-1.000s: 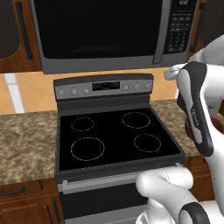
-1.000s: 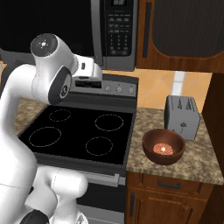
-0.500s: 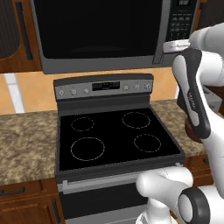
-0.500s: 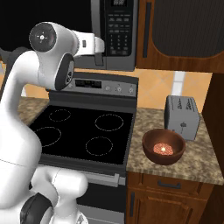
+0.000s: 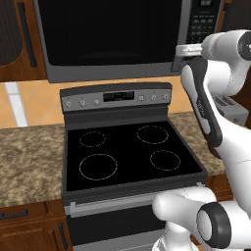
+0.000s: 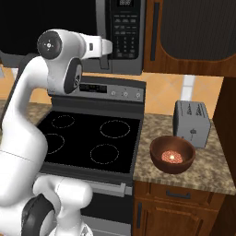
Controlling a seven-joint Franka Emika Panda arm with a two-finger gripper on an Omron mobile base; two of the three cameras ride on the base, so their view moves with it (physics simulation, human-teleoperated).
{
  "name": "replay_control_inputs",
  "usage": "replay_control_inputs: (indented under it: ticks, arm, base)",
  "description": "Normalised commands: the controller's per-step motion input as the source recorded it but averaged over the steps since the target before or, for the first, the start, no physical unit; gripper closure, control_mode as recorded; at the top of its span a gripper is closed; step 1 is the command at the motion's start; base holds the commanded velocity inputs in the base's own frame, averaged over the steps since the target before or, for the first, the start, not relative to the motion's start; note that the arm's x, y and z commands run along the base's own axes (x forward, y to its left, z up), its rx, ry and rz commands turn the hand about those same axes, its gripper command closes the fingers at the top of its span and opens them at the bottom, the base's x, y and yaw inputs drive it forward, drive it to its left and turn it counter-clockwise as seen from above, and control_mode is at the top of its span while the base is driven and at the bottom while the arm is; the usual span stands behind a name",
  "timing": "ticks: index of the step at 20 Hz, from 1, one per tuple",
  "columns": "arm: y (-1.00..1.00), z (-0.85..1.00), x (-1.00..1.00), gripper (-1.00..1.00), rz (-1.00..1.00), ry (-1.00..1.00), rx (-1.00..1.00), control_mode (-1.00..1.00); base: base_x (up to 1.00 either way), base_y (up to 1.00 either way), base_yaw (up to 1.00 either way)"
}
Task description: Open the microwave, place the bowl with waffle inside the microwave, then close the microwave door and turn it on.
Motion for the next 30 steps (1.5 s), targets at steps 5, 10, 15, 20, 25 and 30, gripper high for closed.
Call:
replay_control_inputs:
  ticks: [5,10,15,20,25,30]
  arm:
    - [0.00,-0.02,0.57,-1.00,0.00,-0.01,0.01,-1.00]
    - [0.00,-0.01,0.64,-1.00,0.00,0.00,0.02,-1.00]
    - [0.00,-0.09,0.71,-1.00,0.00,-0.04,0.01,-1.00]
    - [0.00,-0.15,0.78,-1.00,0.00,-0.07,0.00,-1.00]
    - [0.00,-0.18,0.85,-1.00,0.00,-0.06,0.00,-1.00]
    - [0.00,-0.17,0.74,1.00,0.00,-0.01,0.00,-1.00]
  base:
    - [0.00,0.00,0.00]
    - [0.00,0.00,0.00]
    - [0.00,0.00,0.00]
    - [0.00,0.00,0.00]
    - [0.00,0.00,0.00]
    - [0.00,0.00,0.00]
